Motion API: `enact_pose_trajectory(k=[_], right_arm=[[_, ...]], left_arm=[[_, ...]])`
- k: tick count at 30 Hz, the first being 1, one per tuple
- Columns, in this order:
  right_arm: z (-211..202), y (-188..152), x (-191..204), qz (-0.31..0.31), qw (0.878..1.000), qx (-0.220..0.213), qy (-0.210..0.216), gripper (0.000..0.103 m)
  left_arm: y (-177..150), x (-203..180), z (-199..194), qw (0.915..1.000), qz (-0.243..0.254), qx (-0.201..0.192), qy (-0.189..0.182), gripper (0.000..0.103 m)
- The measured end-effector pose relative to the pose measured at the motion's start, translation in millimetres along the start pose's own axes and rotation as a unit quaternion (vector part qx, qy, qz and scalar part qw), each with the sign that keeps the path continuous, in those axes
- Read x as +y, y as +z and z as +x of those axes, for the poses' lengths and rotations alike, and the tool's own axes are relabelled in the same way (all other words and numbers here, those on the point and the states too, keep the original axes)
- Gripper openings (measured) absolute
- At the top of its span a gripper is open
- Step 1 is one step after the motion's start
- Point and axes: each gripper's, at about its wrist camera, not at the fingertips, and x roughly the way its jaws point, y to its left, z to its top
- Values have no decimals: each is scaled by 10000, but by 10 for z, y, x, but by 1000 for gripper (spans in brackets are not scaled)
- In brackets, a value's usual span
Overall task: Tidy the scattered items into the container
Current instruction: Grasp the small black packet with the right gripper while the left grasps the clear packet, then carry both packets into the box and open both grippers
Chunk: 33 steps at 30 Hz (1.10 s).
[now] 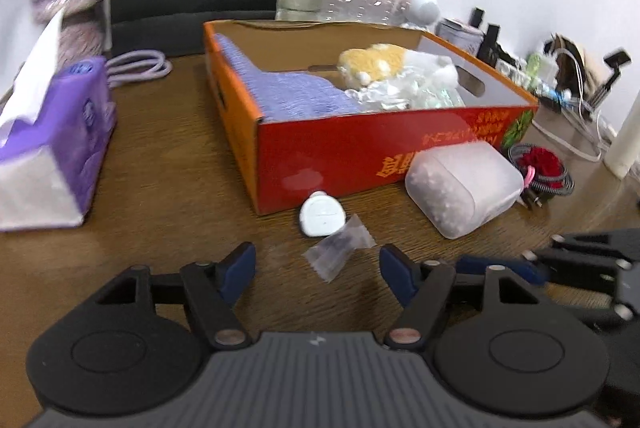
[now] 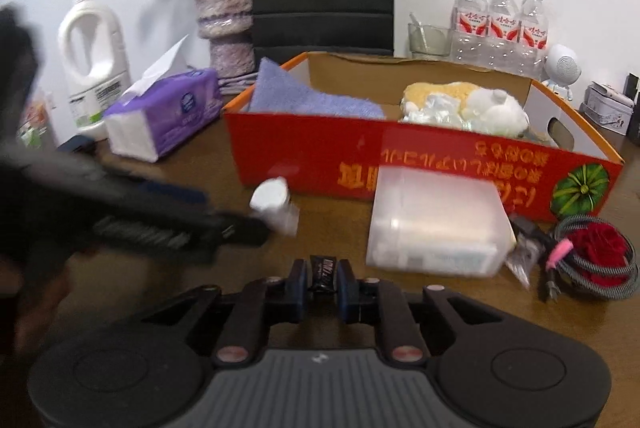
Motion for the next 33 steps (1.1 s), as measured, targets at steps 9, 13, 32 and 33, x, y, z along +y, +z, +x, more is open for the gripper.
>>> enact_pose_trajectory(k=[9, 13, 32, 33], right_arm=[[-278, -227, -122, -166, 9999, -35, -9, 14], [-342, -271, -225, -63, 9999, -67, -60, 15], [-629, -495, -604, 165, 9996, -232, 23, 15], [-635, -501, -633, 185, 9996, -231, 20, 15]], left_arm=[[6, -236, 68, 9986, 431, -69, 288, 32], [-46, -332, 24, 9979, 512, -112, 384, 22], [-47, -610, -40, 9926, 666, -341, 960, 50], [-30, -601, 1, 9930, 629, -289, 961, 47]])
